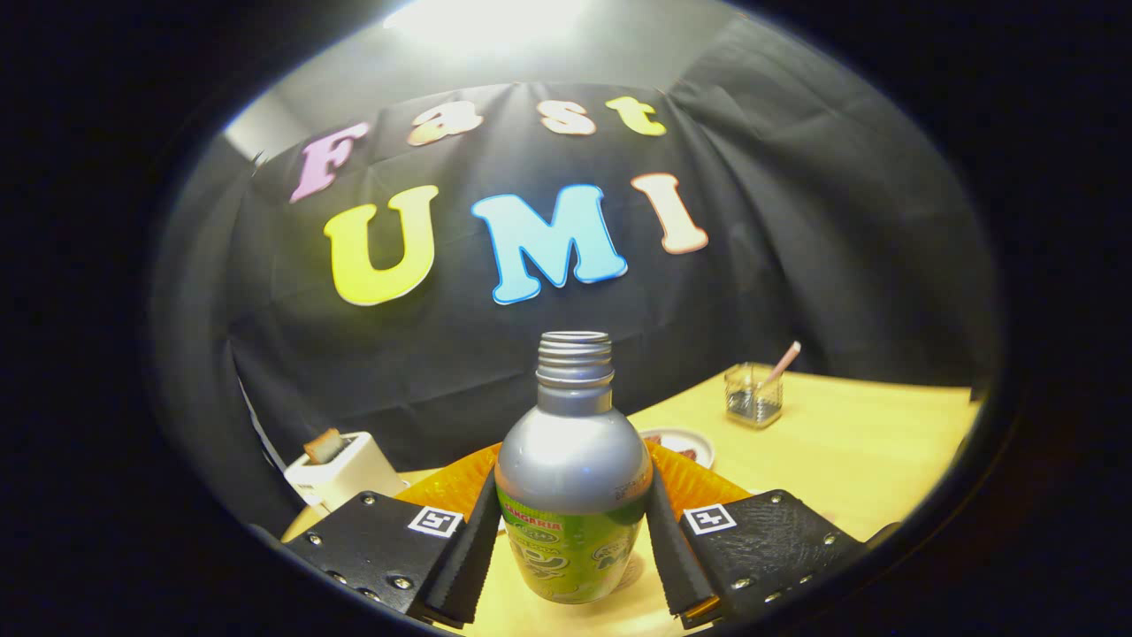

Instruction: Take the bottle from table, then pour the juice into the cup, finally place the bottle on the coaster

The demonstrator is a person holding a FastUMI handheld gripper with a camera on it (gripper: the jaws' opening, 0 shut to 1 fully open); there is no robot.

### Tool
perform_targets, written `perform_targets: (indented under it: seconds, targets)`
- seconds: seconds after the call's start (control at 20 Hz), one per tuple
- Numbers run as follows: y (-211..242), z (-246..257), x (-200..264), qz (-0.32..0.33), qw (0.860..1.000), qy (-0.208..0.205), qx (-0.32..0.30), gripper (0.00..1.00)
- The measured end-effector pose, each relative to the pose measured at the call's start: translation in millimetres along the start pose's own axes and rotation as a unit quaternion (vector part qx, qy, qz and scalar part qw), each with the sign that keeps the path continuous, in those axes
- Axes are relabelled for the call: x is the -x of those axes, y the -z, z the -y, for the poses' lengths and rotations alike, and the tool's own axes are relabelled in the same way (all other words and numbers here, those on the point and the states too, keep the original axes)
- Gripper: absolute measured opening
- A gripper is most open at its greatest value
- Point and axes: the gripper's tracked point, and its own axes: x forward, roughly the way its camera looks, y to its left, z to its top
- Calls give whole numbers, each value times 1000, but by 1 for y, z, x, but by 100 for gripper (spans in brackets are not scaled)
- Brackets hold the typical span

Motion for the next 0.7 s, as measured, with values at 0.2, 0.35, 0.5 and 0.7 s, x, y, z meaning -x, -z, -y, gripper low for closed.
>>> perform_targets:
  seconds: [0.2,0.35,0.5,0.7]
  targets:
    - [-8,-20,4,7,996,-2,91,76]
    - [-25,-28,1,35,992,-5,119,76]
    - [-27,-25,-3,42,993,-1,114,76]
    - [-18,-22,-11,33,995,-6,98,76]
